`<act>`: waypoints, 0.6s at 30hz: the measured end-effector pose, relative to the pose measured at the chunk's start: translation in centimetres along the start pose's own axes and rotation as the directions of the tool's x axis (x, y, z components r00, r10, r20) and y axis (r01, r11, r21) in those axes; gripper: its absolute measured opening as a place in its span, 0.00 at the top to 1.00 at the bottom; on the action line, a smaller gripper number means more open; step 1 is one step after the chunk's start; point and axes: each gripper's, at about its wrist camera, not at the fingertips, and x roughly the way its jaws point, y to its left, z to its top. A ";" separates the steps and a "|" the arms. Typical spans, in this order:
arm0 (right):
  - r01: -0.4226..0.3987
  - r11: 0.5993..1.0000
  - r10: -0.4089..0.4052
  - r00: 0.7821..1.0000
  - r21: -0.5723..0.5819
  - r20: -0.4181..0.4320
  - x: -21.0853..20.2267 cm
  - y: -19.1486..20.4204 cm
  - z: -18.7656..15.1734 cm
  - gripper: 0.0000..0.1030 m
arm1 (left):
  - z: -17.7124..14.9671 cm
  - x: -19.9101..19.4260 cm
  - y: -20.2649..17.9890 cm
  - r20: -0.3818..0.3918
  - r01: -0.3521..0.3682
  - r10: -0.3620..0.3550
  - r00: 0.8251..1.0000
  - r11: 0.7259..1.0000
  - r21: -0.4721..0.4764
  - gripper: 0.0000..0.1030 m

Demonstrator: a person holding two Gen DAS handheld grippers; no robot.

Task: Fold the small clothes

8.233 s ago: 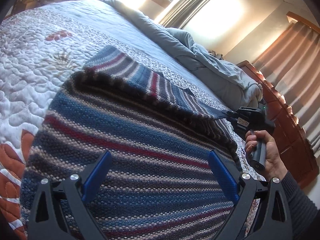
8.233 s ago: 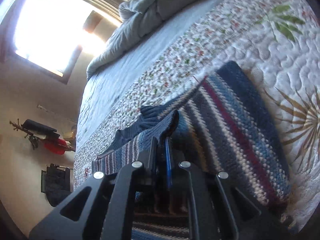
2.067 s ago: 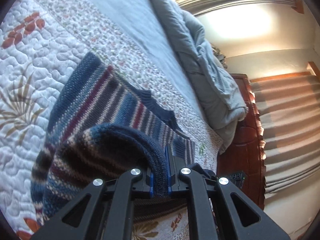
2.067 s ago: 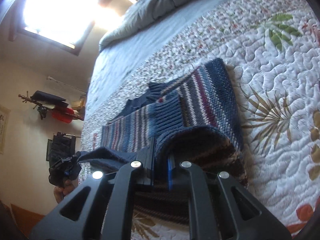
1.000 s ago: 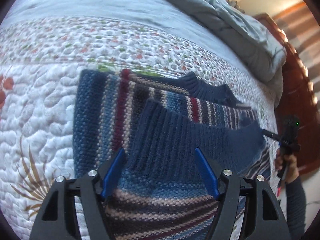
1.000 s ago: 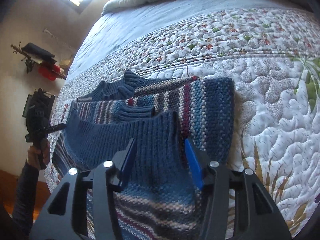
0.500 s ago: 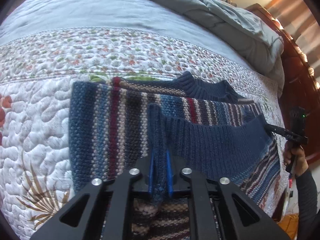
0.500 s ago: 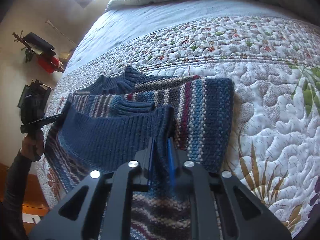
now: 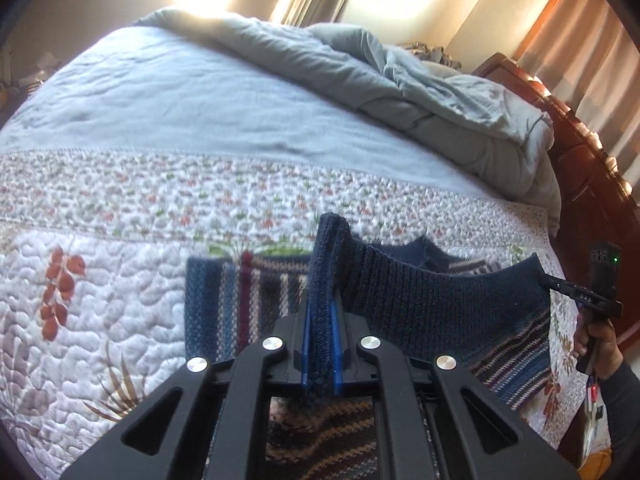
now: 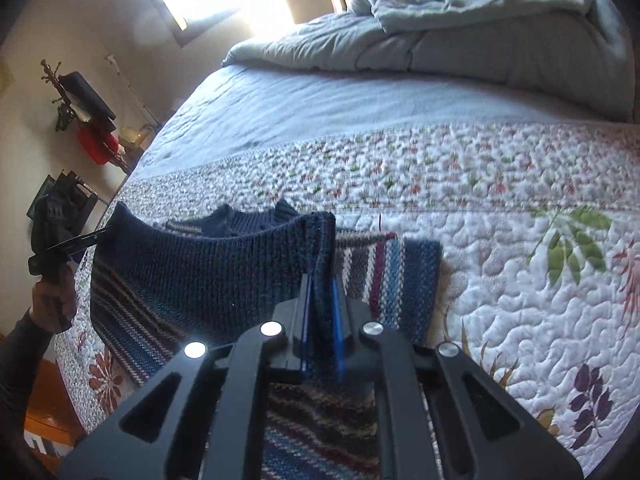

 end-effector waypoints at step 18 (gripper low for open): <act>0.130 0.991 -0.130 0.991 0.022 -0.010 4.9 -1.5 5.9 0.92 | 5.7 6.2 1.3 -0.042 -0.092 0.090 0.995 0.995 -0.034 0.93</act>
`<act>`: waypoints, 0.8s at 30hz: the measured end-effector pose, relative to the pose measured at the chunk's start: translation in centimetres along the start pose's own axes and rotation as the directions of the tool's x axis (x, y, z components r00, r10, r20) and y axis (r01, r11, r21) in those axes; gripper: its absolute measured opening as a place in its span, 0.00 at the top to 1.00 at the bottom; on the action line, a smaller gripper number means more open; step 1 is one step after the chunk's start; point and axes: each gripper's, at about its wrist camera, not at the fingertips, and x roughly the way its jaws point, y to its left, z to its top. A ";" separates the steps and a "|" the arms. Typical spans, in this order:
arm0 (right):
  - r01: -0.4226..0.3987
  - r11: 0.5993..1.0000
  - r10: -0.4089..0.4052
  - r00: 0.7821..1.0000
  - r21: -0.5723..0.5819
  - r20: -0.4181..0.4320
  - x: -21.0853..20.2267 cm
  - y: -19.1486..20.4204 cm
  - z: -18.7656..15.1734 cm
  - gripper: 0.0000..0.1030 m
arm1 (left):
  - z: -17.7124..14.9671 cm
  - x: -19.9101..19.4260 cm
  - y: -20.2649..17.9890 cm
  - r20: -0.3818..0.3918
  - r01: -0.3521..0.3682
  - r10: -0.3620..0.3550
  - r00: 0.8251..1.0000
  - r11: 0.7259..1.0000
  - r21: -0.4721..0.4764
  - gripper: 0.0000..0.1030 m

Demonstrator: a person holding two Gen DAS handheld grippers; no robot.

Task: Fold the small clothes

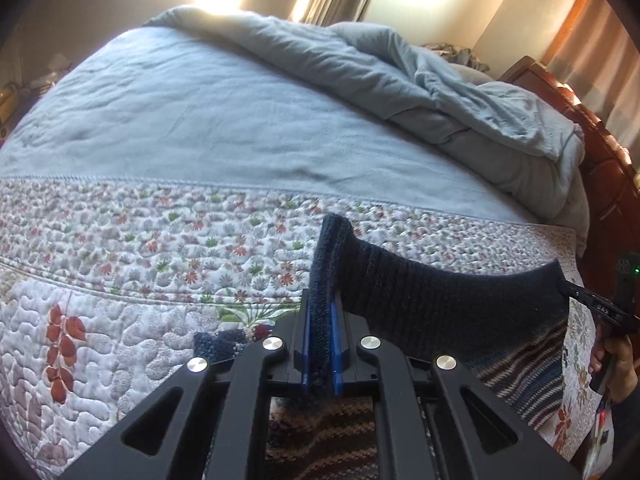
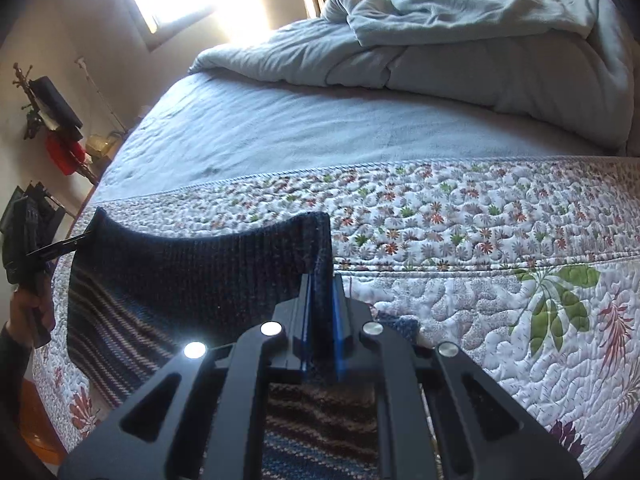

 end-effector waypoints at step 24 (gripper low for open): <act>0.110 0.991 -0.097 0.984 0.074 -0.151 9.6 -1.3 -1.4 0.92 | -1.3 9.1 2.5 -0.187 -0.106 0.096 0.978 0.993 -0.043 0.92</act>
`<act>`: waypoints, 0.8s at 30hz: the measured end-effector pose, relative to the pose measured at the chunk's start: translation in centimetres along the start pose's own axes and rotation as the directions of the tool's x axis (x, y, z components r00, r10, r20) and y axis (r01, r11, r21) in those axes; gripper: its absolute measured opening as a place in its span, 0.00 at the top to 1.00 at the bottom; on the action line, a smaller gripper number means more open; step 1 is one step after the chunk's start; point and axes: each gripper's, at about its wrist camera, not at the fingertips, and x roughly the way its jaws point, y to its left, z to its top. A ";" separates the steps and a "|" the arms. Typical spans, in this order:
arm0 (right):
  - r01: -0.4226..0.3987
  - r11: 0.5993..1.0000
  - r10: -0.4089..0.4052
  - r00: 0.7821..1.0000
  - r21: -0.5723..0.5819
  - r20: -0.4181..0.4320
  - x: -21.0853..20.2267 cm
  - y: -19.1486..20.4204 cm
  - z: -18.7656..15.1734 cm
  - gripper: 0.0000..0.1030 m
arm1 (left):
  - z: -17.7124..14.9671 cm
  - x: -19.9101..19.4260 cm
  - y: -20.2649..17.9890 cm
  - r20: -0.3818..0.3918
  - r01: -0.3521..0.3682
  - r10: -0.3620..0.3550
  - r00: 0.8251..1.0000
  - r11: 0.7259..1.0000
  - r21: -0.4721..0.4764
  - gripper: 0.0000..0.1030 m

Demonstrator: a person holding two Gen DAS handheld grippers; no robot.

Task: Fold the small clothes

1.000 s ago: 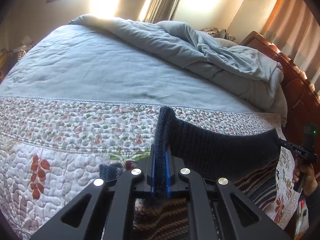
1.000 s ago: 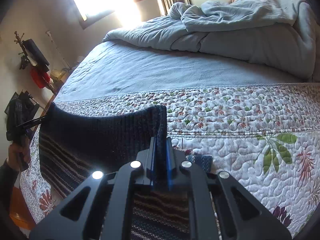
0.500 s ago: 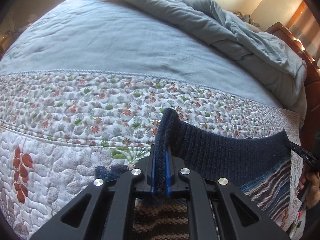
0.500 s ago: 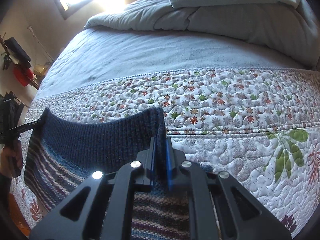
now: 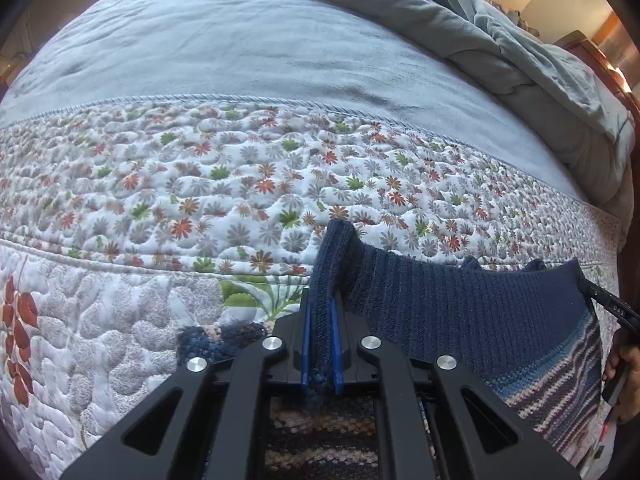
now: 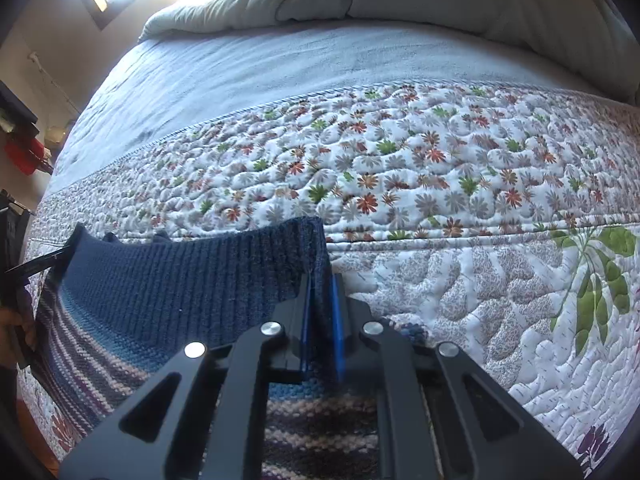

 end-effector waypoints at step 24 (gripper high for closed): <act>-0.277 0.938 0.271 0.961 0.211 0.056 -10.2 -4.9 -19.0 0.51 | -16.1 -13.6 4.7 0.089 0.206 -0.206 0.975 0.979 0.010 0.44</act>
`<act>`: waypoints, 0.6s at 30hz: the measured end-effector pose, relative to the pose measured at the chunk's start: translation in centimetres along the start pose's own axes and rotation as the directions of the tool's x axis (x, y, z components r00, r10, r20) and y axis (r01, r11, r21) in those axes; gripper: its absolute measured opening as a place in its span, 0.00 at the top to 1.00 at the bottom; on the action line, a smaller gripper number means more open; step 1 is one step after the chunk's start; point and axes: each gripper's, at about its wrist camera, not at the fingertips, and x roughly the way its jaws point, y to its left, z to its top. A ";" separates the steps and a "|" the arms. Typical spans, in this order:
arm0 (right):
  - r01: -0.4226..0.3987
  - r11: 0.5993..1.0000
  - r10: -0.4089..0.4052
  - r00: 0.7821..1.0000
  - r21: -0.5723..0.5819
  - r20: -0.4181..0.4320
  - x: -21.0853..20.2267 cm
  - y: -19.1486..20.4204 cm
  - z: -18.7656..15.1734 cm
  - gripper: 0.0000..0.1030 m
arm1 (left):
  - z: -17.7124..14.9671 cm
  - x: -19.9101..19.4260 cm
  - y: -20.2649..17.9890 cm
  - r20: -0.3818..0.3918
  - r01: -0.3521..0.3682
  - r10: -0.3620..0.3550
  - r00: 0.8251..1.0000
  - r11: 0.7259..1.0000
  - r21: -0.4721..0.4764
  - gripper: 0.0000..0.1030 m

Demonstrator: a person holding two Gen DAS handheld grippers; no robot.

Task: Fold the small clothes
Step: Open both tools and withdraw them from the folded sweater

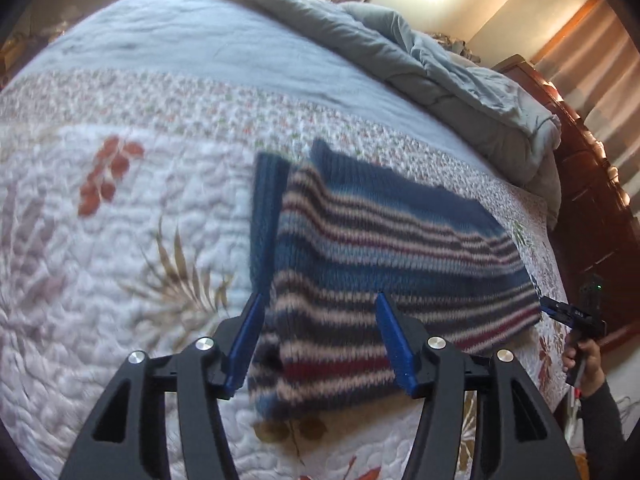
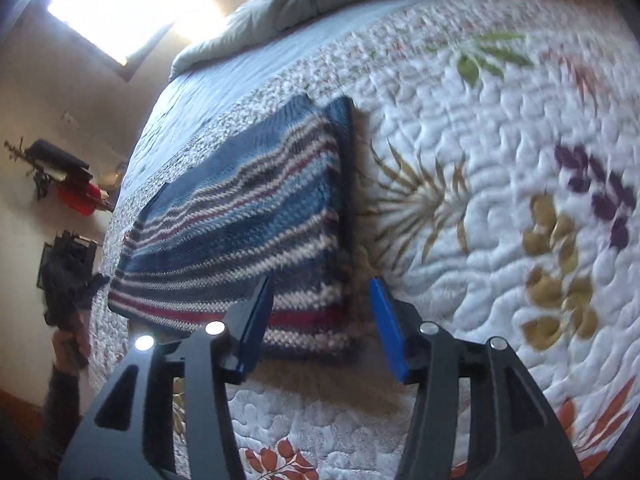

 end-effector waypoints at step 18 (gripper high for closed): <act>0.054 0.995 -0.043 0.989 -0.080 0.141 -3.5 3.2 -3.7 0.74 | -6.2 -2.4 2.9 0.105 0.095 -0.075 0.992 0.976 -0.199 0.46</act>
